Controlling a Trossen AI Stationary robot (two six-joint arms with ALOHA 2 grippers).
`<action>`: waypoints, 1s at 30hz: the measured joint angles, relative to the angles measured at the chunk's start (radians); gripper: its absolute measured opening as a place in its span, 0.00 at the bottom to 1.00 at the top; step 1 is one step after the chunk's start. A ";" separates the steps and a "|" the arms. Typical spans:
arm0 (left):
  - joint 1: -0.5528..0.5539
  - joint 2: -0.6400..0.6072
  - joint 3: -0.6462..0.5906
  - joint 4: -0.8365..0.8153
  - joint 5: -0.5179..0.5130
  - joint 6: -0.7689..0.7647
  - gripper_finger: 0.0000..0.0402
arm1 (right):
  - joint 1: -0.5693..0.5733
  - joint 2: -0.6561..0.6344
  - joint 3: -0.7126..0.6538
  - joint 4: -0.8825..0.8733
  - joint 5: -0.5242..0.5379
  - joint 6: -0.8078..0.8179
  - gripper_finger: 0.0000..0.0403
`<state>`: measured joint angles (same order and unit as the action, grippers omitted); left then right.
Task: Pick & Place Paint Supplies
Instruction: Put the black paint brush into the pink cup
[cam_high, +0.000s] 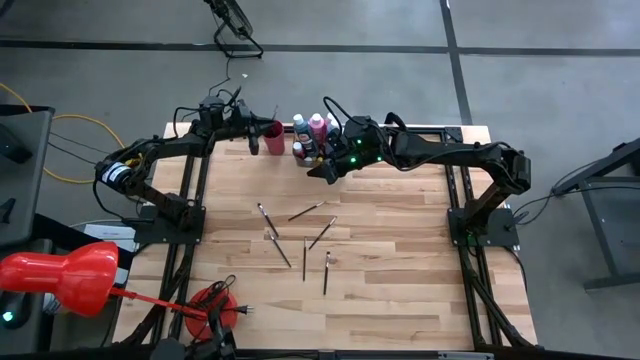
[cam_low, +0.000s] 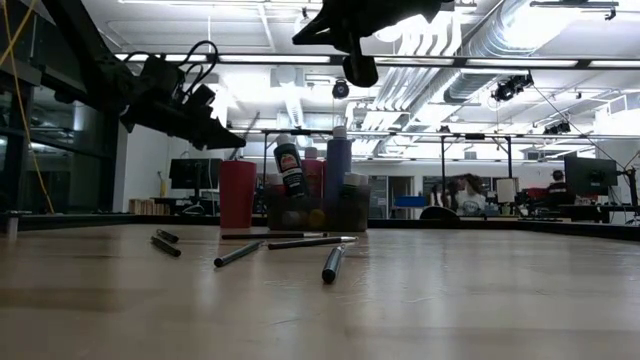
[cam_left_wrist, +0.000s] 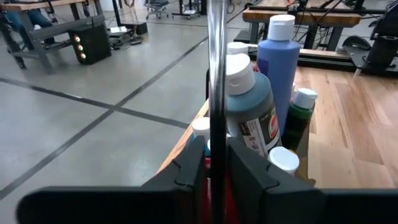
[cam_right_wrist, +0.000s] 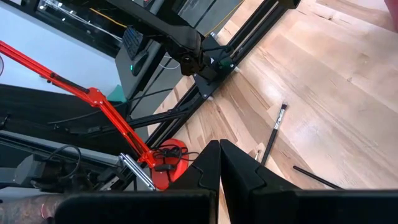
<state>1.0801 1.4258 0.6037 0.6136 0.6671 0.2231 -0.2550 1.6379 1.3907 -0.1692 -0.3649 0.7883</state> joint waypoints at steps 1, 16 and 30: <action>0.000 0.000 0.000 -0.003 -0.001 0.003 0.17 | 0.000 0.000 0.000 0.000 0.000 0.000 0.01; 0.000 -0.006 0.000 0.066 0.070 0.037 0.27 | 0.002 0.000 0.000 -0.225 0.046 0.151 0.01; 0.000 -0.082 0.000 0.096 0.118 0.034 0.27 | 0.089 0.003 0.000 -0.537 0.334 0.404 0.01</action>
<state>1.0798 1.3434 0.6041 0.7094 0.7847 0.2573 -0.1665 1.6410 1.3903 -0.7061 -0.0309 1.1921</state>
